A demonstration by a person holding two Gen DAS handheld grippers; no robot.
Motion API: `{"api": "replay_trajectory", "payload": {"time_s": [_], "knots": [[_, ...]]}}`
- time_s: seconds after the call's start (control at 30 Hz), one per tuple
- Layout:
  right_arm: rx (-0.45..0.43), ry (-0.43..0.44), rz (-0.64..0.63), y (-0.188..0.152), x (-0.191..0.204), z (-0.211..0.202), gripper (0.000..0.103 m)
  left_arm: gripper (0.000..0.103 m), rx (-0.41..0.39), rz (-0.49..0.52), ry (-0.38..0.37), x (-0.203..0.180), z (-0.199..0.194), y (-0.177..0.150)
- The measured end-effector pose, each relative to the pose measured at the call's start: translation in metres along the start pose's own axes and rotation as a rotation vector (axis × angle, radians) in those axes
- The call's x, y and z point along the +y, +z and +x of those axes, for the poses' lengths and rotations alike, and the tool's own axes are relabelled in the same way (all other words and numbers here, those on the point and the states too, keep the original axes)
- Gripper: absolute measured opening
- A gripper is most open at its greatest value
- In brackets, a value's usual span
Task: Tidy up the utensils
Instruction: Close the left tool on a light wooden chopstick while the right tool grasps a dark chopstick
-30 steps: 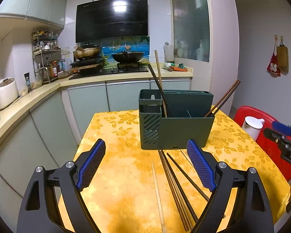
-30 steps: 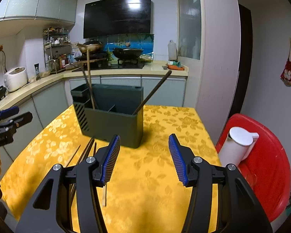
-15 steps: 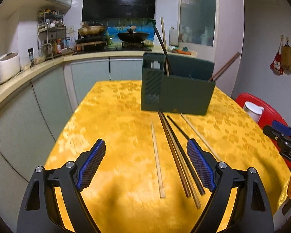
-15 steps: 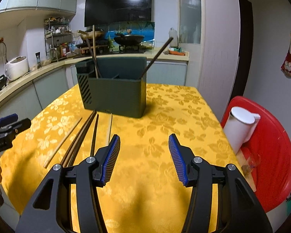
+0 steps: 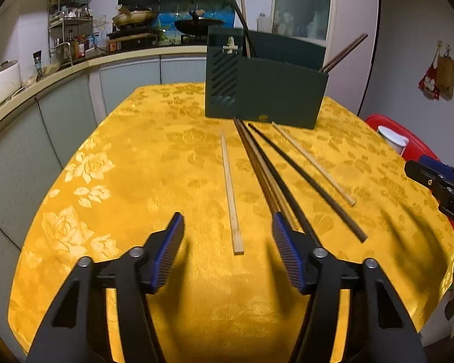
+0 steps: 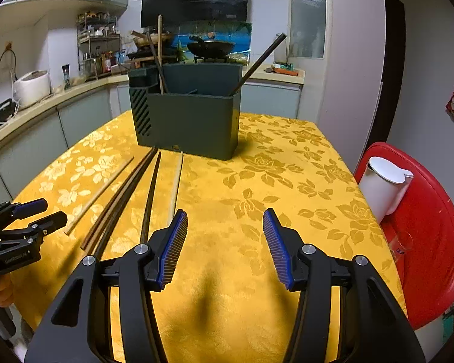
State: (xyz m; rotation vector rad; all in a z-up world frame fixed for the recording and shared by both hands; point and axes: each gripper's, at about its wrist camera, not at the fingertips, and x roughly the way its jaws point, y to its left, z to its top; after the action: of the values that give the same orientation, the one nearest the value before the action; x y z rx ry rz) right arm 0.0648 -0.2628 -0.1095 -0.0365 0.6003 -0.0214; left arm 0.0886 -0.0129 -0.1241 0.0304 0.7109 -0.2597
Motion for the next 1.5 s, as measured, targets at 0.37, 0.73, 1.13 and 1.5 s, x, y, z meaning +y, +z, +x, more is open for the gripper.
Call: {"api": "replay_trajectory", "payload": {"time_s": [0.37, 0.73, 1.13, 1.5], "knots": [[0.091, 0.038, -0.001, -0.015, 0.0, 0.027, 0.051, 0.033, 0.059, 0.018, -0.028, -0.004, 0.018, -0.008], [0.158, 0.103, -0.086, -0.016, 0.028, 0.049, 0.05, 0.007, 0.077, 0.023, -0.022, 0.008, 0.019, -0.006], [0.24, 0.172, -0.118, -0.003, 0.048, 0.074, 0.027, 0.007, 0.063, 0.031, -0.025, 0.007, 0.017, -0.008], [0.246, 0.197, -0.083, -0.002, 0.047, 0.077, 0.018, 0.007, 0.061, 0.02, -0.027, 0.008, 0.016, -0.009]]}}
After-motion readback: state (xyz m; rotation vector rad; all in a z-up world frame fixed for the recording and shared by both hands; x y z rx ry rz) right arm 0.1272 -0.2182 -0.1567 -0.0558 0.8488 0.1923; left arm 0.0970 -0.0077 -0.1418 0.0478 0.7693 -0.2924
